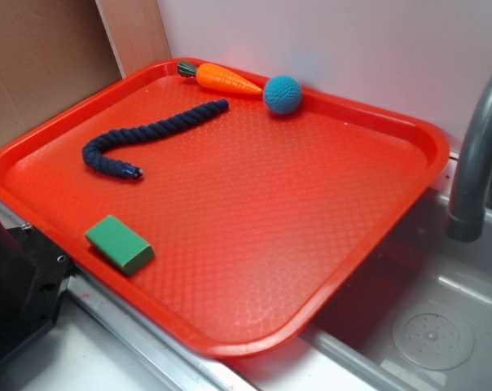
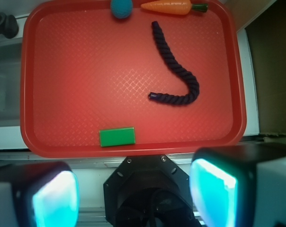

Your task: Grab the blue ball.

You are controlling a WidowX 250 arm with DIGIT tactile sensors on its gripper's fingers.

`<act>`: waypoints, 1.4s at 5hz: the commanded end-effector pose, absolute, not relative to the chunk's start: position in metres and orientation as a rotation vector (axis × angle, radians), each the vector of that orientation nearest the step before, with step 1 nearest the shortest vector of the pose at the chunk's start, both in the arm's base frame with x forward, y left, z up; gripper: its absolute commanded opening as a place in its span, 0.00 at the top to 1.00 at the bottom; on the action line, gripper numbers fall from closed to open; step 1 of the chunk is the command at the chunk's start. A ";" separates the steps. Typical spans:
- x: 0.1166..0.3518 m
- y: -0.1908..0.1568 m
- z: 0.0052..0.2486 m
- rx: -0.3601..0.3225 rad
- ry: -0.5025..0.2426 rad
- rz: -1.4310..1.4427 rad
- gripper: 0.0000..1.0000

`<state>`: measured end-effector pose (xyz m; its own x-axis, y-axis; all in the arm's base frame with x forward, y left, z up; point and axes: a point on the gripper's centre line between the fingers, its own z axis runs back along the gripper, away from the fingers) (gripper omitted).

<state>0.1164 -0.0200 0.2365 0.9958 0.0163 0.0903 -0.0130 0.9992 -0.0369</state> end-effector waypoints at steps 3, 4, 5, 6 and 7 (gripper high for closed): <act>0.198 -0.001 0.158 0.001 -0.165 -0.030 0.00; 0.227 -0.001 0.128 -0.004 -0.171 -0.038 0.00; 0.227 -0.001 0.128 -0.004 -0.171 -0.038 0.00; 0.227 -0.001 0.128 -0.004 -0.171 -0.038 0.00; 0.227 -0.001 0.128 -0.004 -0.171 -0.038 0.00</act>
